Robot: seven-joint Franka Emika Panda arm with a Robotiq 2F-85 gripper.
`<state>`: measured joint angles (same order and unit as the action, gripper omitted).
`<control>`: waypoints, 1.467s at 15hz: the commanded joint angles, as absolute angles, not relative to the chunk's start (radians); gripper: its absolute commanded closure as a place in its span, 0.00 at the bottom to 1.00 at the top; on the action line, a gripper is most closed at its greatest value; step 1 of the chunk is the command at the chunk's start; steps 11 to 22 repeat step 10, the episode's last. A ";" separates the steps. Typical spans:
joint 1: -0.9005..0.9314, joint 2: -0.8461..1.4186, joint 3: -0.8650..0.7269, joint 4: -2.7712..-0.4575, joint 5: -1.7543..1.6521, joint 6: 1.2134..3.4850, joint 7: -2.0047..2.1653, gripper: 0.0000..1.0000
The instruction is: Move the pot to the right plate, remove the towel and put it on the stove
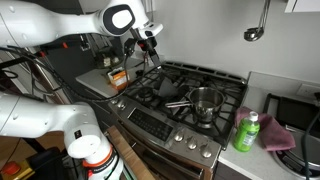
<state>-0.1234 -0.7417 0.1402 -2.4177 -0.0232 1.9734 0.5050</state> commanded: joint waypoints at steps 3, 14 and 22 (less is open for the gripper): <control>-0.254 -0.766 0.156 -2.390 -0.068 1.916 0.699 0.00; -0.262 -0.759 0.139 -2.391 -0.083 1.943 0.764 0.00; -0.262 -0.759 0.139 -2.391 -0.083 1.943 0.764 0.00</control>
